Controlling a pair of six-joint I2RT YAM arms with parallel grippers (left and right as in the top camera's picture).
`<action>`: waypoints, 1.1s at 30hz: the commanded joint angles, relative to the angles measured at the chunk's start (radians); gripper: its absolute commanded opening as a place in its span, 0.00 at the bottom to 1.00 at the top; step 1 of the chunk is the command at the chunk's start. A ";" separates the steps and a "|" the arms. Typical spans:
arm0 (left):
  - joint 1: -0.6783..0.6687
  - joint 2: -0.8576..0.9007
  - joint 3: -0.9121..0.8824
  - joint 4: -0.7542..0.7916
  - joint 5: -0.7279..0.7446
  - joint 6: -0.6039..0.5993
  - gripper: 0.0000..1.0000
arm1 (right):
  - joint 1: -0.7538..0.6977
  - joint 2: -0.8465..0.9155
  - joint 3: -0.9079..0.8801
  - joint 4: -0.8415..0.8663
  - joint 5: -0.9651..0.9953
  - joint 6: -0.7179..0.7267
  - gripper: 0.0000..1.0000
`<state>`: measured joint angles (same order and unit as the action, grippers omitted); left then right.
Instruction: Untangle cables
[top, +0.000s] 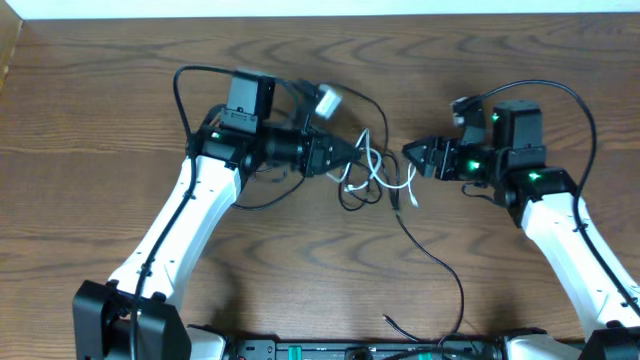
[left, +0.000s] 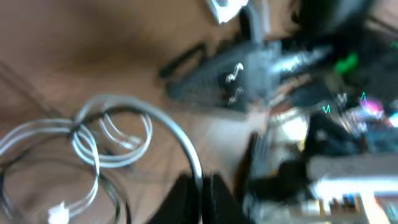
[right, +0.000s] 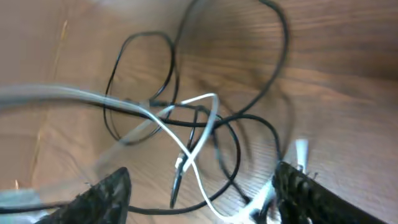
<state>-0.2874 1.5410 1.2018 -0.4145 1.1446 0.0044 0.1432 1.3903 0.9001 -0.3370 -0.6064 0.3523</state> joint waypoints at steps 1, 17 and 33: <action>0.012 -0.027 0.024 0.167 0.241 -0.209 0.07 | 0.041 0.021 0.003 0.003 -0.021 -0.071 0.72; 0.012 -0.028 0.024 0.409 0.266 -0.422 0.08 | 0.061 0.074 0.003 0.059 -0.021 -0.080 0.47; 0.012 -0.028 0.024 0.409 0.266 -0.422 0.08 | 0.140 0.111 -0.006 0.085 0.100 -0.076 0.50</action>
<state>-0.2783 1.5356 1.2068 -0.0135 1.3857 -0.4164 0.2619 1.4723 0.9001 -0.2527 -0.5446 0.2806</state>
